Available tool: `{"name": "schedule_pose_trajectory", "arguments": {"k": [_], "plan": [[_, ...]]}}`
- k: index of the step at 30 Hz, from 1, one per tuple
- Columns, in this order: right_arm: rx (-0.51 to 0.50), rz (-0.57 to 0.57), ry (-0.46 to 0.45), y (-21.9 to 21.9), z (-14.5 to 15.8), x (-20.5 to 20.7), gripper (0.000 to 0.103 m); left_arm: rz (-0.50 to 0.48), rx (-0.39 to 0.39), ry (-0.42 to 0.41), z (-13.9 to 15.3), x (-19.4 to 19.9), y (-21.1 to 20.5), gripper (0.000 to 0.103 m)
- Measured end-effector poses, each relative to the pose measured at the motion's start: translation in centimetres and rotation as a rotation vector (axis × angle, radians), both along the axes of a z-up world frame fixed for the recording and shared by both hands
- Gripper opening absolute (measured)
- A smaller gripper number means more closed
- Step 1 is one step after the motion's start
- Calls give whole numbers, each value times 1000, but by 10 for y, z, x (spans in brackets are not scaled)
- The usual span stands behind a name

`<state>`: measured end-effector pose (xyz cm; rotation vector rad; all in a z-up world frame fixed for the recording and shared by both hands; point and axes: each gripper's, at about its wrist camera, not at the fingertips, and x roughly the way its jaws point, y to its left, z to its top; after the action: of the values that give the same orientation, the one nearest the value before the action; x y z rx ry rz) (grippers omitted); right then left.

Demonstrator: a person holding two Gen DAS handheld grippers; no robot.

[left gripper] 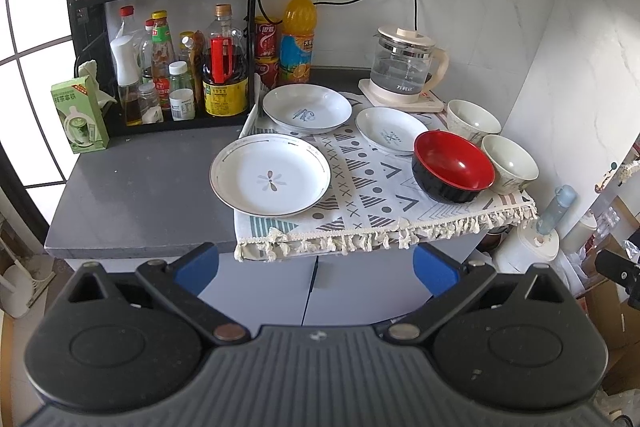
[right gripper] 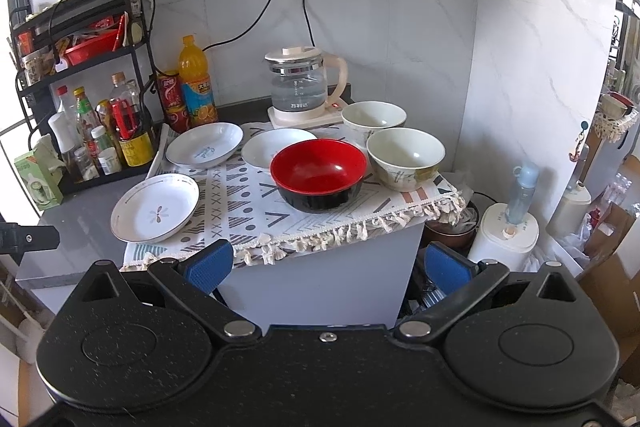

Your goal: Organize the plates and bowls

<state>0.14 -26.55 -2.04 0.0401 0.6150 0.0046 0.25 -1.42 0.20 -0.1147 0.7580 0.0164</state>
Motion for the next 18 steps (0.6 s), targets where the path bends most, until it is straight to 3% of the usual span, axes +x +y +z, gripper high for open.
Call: {"name": "schedule_pose_trajectory", "arguments": {"k": [18], "plan": [[-5, 18, -8, 4, -2, 0, 103, 2, -3, 4, 1, -2, 1, 102]]}}
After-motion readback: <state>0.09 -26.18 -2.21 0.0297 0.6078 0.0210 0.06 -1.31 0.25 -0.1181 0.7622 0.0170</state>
